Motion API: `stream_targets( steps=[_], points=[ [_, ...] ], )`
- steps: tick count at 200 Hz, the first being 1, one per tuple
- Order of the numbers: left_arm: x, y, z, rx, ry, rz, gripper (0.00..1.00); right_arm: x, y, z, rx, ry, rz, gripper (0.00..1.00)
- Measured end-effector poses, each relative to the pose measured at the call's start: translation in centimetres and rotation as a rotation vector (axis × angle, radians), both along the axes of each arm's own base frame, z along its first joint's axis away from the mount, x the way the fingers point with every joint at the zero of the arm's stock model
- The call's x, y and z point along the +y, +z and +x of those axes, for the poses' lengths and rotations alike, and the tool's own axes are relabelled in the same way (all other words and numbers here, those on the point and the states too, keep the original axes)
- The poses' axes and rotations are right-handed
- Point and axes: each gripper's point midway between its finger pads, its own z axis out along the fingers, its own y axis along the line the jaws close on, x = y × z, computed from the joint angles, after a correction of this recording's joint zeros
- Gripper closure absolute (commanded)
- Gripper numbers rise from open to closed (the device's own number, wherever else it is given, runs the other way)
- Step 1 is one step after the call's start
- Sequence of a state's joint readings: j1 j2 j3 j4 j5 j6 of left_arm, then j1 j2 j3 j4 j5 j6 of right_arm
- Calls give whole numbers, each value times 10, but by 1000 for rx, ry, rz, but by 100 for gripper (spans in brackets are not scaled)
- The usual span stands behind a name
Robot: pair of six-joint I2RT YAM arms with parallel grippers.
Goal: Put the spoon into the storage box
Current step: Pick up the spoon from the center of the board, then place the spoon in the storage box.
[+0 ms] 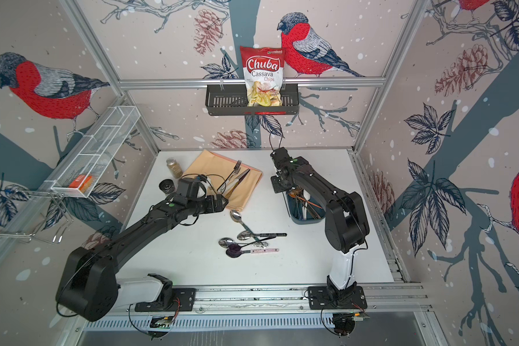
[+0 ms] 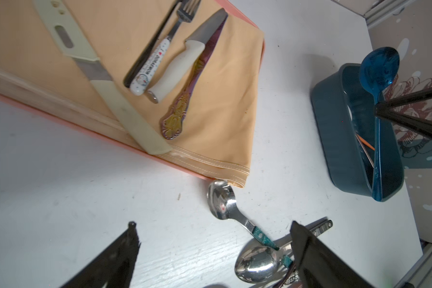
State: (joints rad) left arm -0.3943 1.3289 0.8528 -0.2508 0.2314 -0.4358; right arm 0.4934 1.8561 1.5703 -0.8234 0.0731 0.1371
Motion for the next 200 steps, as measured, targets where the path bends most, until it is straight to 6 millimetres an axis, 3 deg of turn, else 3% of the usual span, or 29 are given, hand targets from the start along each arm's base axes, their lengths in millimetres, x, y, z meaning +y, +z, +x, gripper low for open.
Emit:
stream_targets(
  steps=[36, 67, 164, 200],
  points=[
    [-30, -2, 1, -2, -97, 23, 4, -52, -8, 3, 23, -115, -12, 98],
    [-48, -6, -1, 4, -155, 30, 4, -75, -22, 5, 51, -166, -22, 98],
    [-59, -11, -1, 10, -191, 42, 4, -82, -71, 11, 115, -179, -22, 94],
    [-60, -13, -2, 15, -196, 38, 4, -81, -79, 12, 128, -163, -29, 82]
  ],
)
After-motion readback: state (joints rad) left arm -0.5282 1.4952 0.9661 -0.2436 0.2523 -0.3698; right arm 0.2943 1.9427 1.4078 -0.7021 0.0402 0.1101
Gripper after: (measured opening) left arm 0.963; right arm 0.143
